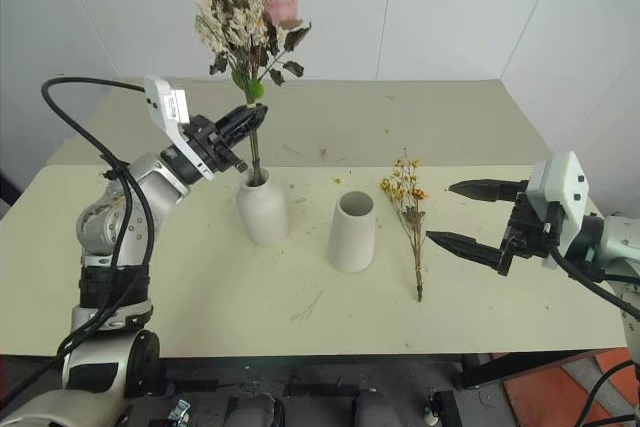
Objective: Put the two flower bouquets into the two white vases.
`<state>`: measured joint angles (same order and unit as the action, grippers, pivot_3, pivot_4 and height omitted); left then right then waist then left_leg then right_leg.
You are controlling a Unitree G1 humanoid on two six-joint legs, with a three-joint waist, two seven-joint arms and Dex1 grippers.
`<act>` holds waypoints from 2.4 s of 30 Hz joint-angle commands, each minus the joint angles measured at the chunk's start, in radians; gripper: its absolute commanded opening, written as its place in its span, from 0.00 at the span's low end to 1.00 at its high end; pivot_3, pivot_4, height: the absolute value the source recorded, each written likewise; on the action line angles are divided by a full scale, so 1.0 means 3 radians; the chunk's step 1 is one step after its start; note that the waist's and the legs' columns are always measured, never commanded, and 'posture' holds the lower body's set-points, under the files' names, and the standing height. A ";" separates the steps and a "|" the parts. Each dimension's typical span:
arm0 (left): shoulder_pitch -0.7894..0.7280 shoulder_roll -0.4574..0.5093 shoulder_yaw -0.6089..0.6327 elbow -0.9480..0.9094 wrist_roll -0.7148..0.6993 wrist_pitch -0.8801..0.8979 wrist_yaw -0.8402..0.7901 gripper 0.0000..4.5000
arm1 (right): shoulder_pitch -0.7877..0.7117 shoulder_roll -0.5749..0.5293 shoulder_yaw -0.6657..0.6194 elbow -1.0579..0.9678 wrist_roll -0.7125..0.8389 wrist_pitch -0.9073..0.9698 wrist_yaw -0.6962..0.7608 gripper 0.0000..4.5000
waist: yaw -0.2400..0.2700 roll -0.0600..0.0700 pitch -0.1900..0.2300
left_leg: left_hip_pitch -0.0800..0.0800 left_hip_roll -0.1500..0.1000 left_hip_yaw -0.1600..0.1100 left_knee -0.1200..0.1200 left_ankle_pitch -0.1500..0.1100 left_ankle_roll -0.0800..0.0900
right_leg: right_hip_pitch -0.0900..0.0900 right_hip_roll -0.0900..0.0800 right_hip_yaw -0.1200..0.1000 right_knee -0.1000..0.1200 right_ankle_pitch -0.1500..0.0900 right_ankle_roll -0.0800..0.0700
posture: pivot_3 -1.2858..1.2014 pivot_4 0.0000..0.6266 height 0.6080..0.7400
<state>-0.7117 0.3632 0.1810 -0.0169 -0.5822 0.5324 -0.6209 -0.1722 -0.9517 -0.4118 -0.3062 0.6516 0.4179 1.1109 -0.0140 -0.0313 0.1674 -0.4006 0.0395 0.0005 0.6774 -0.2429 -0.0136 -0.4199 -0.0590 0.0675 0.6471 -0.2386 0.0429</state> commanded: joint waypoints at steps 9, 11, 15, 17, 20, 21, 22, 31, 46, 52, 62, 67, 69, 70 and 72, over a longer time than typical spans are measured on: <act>0.0182 0.0282 0.0110 -0.0554 -0.0244 0.0408 0.0029 0.52 | -0.0074 -0.0032 -0.0095 -0.0020 0.0056 -0.0023 -0.0008 1.00 | -0.0006 0.0000 0.0000 | 0.0000 0.0000 0.0000 0.0000 0.0000 0.0000 | 0.0000 0.0000 0.0000 0.0000 0.0000 0.0000 | 0.52 0.24 1.00; 0.0251 0.0344 0.0196 -0.0663 -0.0314 0.0491 0.0091 0.66 | -0.0073 -0.0032 -0.0094 -0.0014 0.0050 -0.0030 -0.0004 1.00 | -0.0004 0.0000 0.0000 | 0.0000 0.0001 0.0000 0.0000 0.0000 0.0000 | -0.0001 0.0000 0.0000 0.0000 0.0000 0.0000 | 0.52 0.24 1.00; 0.0580 0.0607 0.0435 -0.1107 -0.0584 0.0780 0.0125 0.95 | -0.0071 -0.0047 -0.0094 0.0021 0.0027 -0.0056 0.0029 1.00 | -0.0016 0.0000 0.0000 | 0.0001 0.0002 0.0000 -0.0001 0.0000 0.0000 | -0.0001 0.0000 0.0001 0.0000 0.0000 0.0000 | 0.52 0.24 1.00; 0.0830 0.0828 0.0644 -0.1342 -0.0756 0.0910 0.0065 1.00 | -0.0097 -0.0053 -0.0069 0.0063 0.0010 -0.0074 0.0049 1.00 | -0.0026 0.0000 0.0000 | 0.0002 0.0003 0.0001 -0.0001 0.0000 0.0000 | -0.0001 0.0001 0.0001 0.0000 0.0000 0.0000 | 0.52 0.24 1.00; 0.1054 0.1049 0.0859 -0.1522 -0.0995 0.1038 0.0040 1.00 | -0.0114 -0.0051 -0.0045 0.0101 -0.0008 -0.0093 0.0074 1.00 | -0.0019 0.0000 0.0000 | 0.0003 0.0005 0.0002 -0.0001 0.0000 0.0000 | 0.0000 0.0002 0.0001 0.0001 0.0000 0.0000 | 0.52 0.24 1.00; 0.1111 0.1119 0.0920 -0.1557 -0.1064 0.1070 0.0021 1.00 | -0.0124 -0.0049 -0.0031 0.0116 -0.0016 -0.0099 0.0080 1.00 | -0.0005 0.0000 0.0000 | 0.0004 0.0005 0.0002 -0.0001 0.0000 0.0000 | 0.0000 0.0002 0.0001 0.0001 0.0000 0.0000 | 0.52 0.24 1.00; 0.1185 0.1225 0.0994 -0.1602 -0.1140 0.1091 -0.0067 1.00 | -0.0144 -0.0049 -0.0001 0.0144 -0.0037 -0.0106 0.0085 1.00 | 0.0002 0.0000 0.0000 | 0.0004 0.0004 0.0002 -0.0001 0.0000 0.0000 | 0.0001 0.0001 0.0000 0.0001 0.0000 0.0000 | 0.52 0.24 1.00; 0.1397 0.1963 0.1082 -0.1596 -0.1398 0.0875 -0.1254 1.00 | -0.0321 -0.0122 0.0281 0.0243 -0.0204 0.0494 -0.0363 1.00 | -0.0002 0.0000 0.0000 | 0.0005 0.0006 0.0005 -0.0002 0.0000 0.0000 | -0.0001 0.0003 -0.0001 -0.0001 0.0000 -0.0002 | 0.52 0.24 1.00; 0.1499 0.2202 0.0853 -0.1457 -0.1225 0.0569 -0.1955 1.00 | -0.1434 0.0196 0.1374 0.0236 -0.0083 0.3550 -0.1540 1.00 | -0.0017 0.0001 0.0000 | -0.0004 0.0011 0.0009 -0.0005 -0.0001 0.0002 | -0.0010 0.0007 0.0001 -0.0004 -0.0002 -0.0007 | 0.52 0.24 1.00; 0.1520 0.2135 0.0869 -0.1501 -0.1198 0.0519 -0.1825 1.00 | -0.1530 0.0511 0.1686 0.0368 -0.0287 0.3746 -0.1815 1.00 | -0.0013 0.0001 0.0000 | -0.0006 0.0012 0.0008 -0.0004 -0.0001 0.0002 | -0.0012 0.0007 0.0000 -0.0004 -0.0002 -0.0007 | 0.52 0.24 1.00; 0.1633 0.2136 0.0913 -0.1597 -0.1246 0.0499 -0.1736 1.00 | -0.1587 0.0594 0.1828 0.0642 -0.0518 0.3517 -0.1892 0.33 | -0.0023 0.0000 0.0000 | -0.0002 0.0013 0.0008 -0.0004 -0.0001 0.0002 | -0.0009 0.0008 0.0000 -0.0004 -0.0001 -0.0006 | 0.52 0.24 1.00; 0.1611 0.2143 0.0885 -0.1558 -0.1231 0.0484 -0.1746 1.00 | -0.1573 0.0654 0.1690 0.0627 -0.0564 0.3549 -0.1951 0.01 | -0.0042 0.0000 0.0000 | -0.0003 0.0014 0.0008 -0.0004 -0.0001 0.0002 | -0.0011 0.0009 0.0000 -0.0003 -0.0001 -0.0006 | 0.52 0.24 1.00; 0.1588 0.2138 0.0858 -0.1540 -0.1221 0.0474 -0.1749 1.00 | -0.1636 0.0738 0.1535 0.0738 -0.0638 0.3639 -0.2084 0.01 | -0.0052 0.0000 0.0000 | -0.0003 0.0014 0.0008 -0.0005 -0.0001 0.0002 | -0.0010 0.0009 0.0000 -0.0004 -0.0001 -0.0006 | 0.52 0.24 1.00; 0.1577 0.2136 0.0845 -0.1532 -0.1217 0.0471 -0.1751 1.00 | -0.1680 0.0794 0.1455 0.0817 -0.0699 0.3686 -0.2179 0.01 | -0.0056 0.0001 0.0000 | -0.0003 0.0014 0.0008 -0.0005 -0.0001 0.0002 | -0.0010 0.0009 0.0000 -0.0004 -0.0001 -0.0006 | 0.52 0.24 1.00; 0.1554 0.2133 0.0821 -0.1519 -0.1217 0.0470 -0.1753 1.00 | -0.1776 0.0928 0.1213 0.1009 -0.0818 0.3693 -0.2379 0.01 | -0.0065 0.0001 0.0000 | -0.0002 0.0013 0.0008 -0.0004 -0.0001 0.0002 | -0.0009 0.0009 0.0000 -0.0003 -0.0001 -0.0006 | 0.52 0.24 1.00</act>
<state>-0.2274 0.9990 0.4188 -0.4660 -0.9435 0.6962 -1.1472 -0.6718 -0.6869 0.0394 -0.0440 0.4500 1.5181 0.4603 -0.0335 -0.0312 0.1674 -0.4016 0.0432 0.0030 0.6761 -0.2433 -0.0131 -0.4230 -0.0565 0.0676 0.6462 -0.2388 0.0410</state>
